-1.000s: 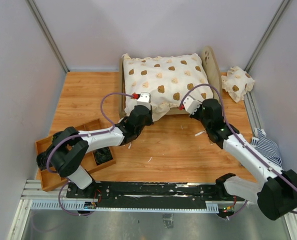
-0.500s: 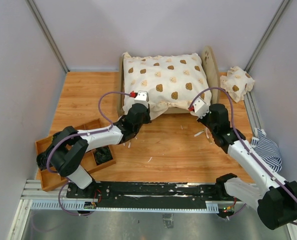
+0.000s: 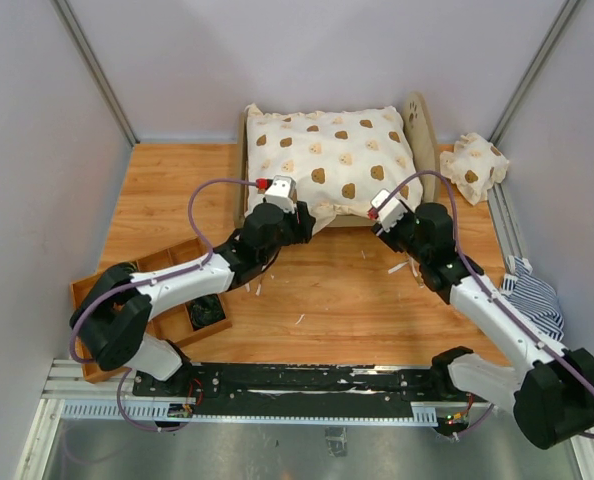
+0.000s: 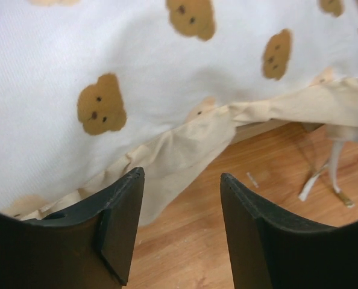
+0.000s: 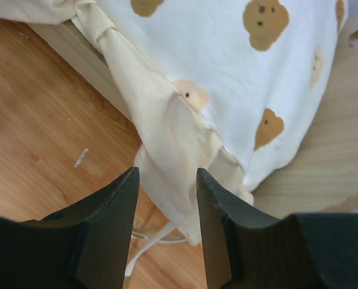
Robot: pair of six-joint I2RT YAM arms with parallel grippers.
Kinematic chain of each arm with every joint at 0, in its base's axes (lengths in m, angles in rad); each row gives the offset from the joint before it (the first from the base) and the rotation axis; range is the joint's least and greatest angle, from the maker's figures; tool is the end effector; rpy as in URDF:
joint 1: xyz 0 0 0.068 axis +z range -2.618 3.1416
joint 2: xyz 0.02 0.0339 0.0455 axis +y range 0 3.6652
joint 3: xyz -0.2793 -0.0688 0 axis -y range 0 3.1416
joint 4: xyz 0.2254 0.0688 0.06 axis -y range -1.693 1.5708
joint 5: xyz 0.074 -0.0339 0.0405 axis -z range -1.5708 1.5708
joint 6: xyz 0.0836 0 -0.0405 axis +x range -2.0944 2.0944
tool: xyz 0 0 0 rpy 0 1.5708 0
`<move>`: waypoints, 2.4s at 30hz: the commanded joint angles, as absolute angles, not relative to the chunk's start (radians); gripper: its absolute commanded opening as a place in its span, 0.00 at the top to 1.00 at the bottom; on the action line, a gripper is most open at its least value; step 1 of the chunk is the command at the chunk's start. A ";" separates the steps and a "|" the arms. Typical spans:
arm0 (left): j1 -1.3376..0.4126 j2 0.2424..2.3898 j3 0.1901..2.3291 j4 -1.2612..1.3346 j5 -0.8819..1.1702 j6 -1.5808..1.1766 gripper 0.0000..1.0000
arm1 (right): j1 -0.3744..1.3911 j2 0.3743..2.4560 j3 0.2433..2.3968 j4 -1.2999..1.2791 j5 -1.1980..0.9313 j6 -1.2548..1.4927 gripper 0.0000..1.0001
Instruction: Set up the pet bed
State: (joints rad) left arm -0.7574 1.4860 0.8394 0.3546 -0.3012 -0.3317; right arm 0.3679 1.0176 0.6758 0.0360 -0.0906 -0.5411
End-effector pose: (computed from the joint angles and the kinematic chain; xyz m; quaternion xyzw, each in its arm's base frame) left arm 0.2784 -0.2291 0.2596 0.0801 0.7944 -0.2026 0.5670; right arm 0.2359 0.0990 0.2848 -0.3778 0.7122 -0.0147 0.5915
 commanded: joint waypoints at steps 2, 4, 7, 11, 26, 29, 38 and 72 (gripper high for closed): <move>-0.796 1.436 0.831 0.385 -0.284 -0.307 0.39 | 0.422 1.107 0.733 0.131 -0.108 -0.561 0.55; -0.803 1.460 0.836 0.384 -0.282 -0.305 0.37 | 0.436 1.142 0.741 0.144 -0.096 -0.580 0.55; -0.807 1.507 0.847 0.385 -0.303 -0.304 0.34 | 0.443 1.187 0.747 0.161 -0.034 -0.611 0.55; -0.814 1.595 0.884 0.381 -0.398 -0.269 0.33 | 0.443 1.209 0.750 0.162 -0.005 -0.643 0.84; -0.814 1.653 0.902 0.350 -0.621 -0.127 1.00 | 0.417 1.083 0.750 -0.029 -0.044 -0.644 1.00; -0.795 1.629 0.898 0.333 -0.630 -0.128 1.00 | 0.386 1.066 0.760 -0.083 -0.077 -0.629 1.00; -0.756 1.601 0.886 0.315 -0.641 -0.131 1.00 | 0.325 1.051 0.777 -0.193 -0.217 -0.604 1.00; -0.705 1.422 0.884 0.229 -0.407 -0.214 0.49 | 0.306 1.188 0.765 0.155 -0.150 -0.097 0.58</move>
